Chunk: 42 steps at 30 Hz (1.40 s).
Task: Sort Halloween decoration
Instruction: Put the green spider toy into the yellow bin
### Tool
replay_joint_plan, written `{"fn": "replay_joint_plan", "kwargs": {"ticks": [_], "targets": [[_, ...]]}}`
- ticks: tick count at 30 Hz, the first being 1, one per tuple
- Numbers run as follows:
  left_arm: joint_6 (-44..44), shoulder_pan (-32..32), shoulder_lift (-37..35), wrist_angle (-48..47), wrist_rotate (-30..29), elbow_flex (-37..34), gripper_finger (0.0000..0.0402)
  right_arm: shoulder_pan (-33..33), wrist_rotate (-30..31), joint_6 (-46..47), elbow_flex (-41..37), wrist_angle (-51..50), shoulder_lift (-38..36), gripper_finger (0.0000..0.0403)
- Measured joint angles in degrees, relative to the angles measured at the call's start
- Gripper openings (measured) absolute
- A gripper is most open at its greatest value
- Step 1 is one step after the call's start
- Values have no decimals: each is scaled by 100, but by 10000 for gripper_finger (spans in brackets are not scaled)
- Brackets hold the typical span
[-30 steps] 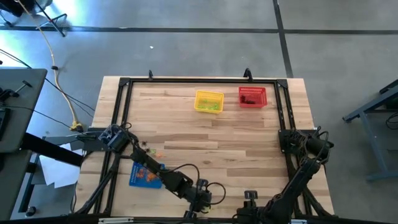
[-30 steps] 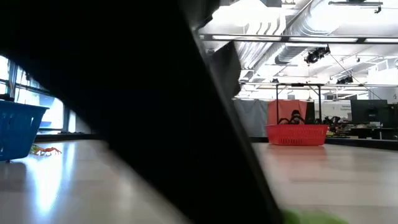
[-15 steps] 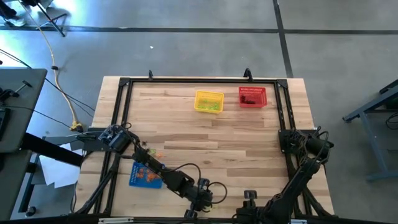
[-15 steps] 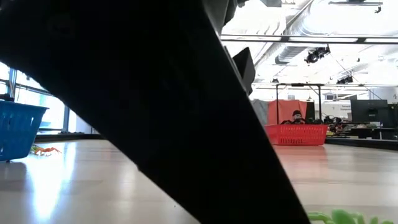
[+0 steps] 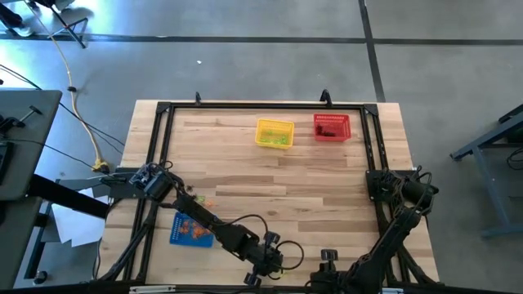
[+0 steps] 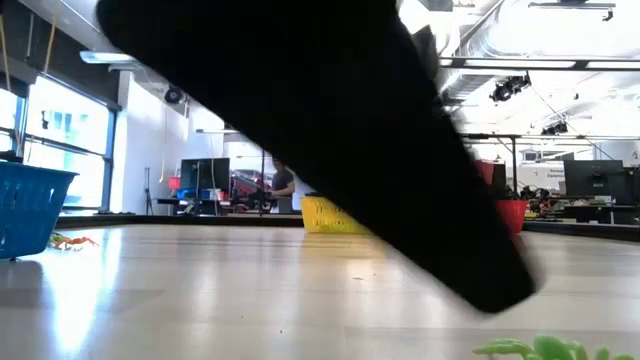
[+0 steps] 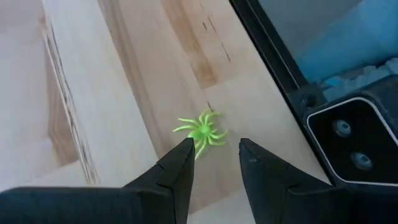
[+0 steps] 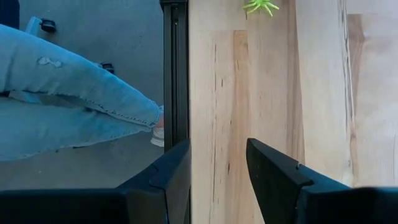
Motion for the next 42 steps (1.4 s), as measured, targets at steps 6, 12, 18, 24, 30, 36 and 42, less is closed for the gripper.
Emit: {"fn": "replay_joint_plan", "kwargs": {"ticks": [6, 12, 18, 24, 30, 36, 42], "targets": [[213, 17, 0, 98, 2, -2, 115, 0, -2, 20, 0, 0, 0, 149], [440, 31, 0, 237, 2, -3, 115, 0, -2, 20, 0, 0, 0, 149], [438, 86, 24, 278, 60, -3, 115, 0, -4, 20, 0, 1, 0, 149], [433, 153, 203, 571, 298, 5, 115, 0, -6, 21, 0, 5, 0, 149], [341, 213, 391, 730, 664, 4, 115, 20, 0, 20, 0, 45, 0, 149], [318, 265, 435, 677, 711, 14, 115, 50, 8, 22, 0, 71, 0, 149], [58, 295, 436, 216, 238, 36, 103, 48, 12, 22, 0, 90, 0, 149]]}}
